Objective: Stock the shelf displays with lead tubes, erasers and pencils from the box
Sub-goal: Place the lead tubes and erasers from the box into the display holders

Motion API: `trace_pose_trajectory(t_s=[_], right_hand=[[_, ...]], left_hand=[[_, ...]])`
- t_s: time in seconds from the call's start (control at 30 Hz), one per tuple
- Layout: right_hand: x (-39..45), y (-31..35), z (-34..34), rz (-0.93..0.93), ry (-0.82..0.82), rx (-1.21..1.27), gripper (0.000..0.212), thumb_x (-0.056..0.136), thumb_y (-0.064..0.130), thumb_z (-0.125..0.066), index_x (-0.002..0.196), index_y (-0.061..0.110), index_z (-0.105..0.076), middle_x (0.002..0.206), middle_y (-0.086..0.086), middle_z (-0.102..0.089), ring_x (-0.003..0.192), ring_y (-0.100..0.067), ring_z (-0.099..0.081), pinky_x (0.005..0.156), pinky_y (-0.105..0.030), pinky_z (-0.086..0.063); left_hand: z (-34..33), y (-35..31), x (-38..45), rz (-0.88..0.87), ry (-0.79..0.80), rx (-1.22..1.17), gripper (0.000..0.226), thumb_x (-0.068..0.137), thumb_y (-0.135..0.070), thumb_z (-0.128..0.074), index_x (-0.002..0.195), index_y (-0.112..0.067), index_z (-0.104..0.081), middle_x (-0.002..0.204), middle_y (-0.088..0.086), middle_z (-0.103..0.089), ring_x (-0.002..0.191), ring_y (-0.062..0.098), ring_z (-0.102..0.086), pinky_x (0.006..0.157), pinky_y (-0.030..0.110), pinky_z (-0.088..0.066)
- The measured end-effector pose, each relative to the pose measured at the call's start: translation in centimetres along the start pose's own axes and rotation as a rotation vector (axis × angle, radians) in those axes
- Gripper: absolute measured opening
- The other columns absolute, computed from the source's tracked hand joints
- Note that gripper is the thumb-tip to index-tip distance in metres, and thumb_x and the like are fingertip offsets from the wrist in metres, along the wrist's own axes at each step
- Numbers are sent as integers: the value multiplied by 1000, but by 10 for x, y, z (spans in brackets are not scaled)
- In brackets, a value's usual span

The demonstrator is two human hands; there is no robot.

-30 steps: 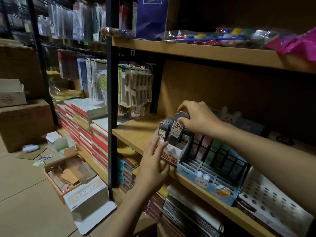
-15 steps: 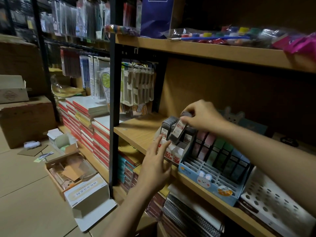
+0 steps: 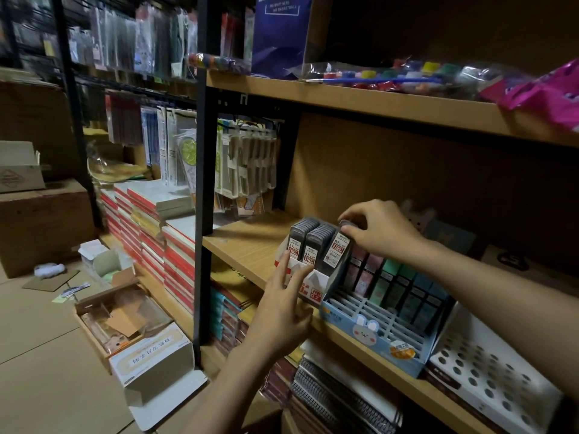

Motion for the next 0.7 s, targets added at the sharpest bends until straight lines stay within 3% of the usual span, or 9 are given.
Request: trace_pose_trajectory(t_s=[0.1,0.2,0.27,0.5,0.6,0.7], right_hand=[[3,4,-2,17,16,-29,21,87,26,-71,107,21,-72,100,5,-72,84,-5,-60,64,-10,-42],[8,9,-4,10,29,-85,16,84,27,-73,99,23,-70,95,4,-70,87,-12,-64,76,-31,-57],[10,11,-8,-11,38,-116,12,83,28,-75,92,26,-68,90,5,-68,86,-15,-65,75,-37,-58],[9,7,-30,-147,34,-87,10,78,27,-81,78,25,-71,87,5,-70,82,-14,-65,72,-37,-59],[6,7,-33,-122,-48,-188,12,75,30,-83,83,26,-76,95,2,-66,91,-18,-64,70,-31,-52],[2,9,-32,-78,-102,-239,18,75,32,-82,89,28,-73,95,2,-55,97,-22,-58,77,-35,-50]], left_hand=[[-1,0,0,8,6,6,82,84,-25,-68,145,-46,-18,158,-16,19,149,16,1,114,43,-34],[-2,-2,1,35,19,14,83,85,-24,-68,147,-44,-17,159,-12,21,149,18,4,115,45,-32],[-1,-2,1,37,27,19,83,86,-23,-67,147,-44,-17,159,-11,21,149,18,4,115,45,-33],[0,-1,-2,19,25,9,84,85,-22,-68,148,-43,-15,159,-10,20,149,17,3,115,42,-33],[-1,0,-3,14,22,2,85,85,-23,-68,147,-45,-14,159,-12,22,149,17,4,116,42,-31],[-2,1,-3,5,14,-3,85,86,-22,-67,147,-46,-14,159,-13,21,149,17,3,117,41,-30]])
Point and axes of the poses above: each hand's wrist, its own x-axis towards the middle knuckle, its own z-axis out of the back of the hand, y = z × x, the point moved 2 cm from there along x, towards the middle knuckle
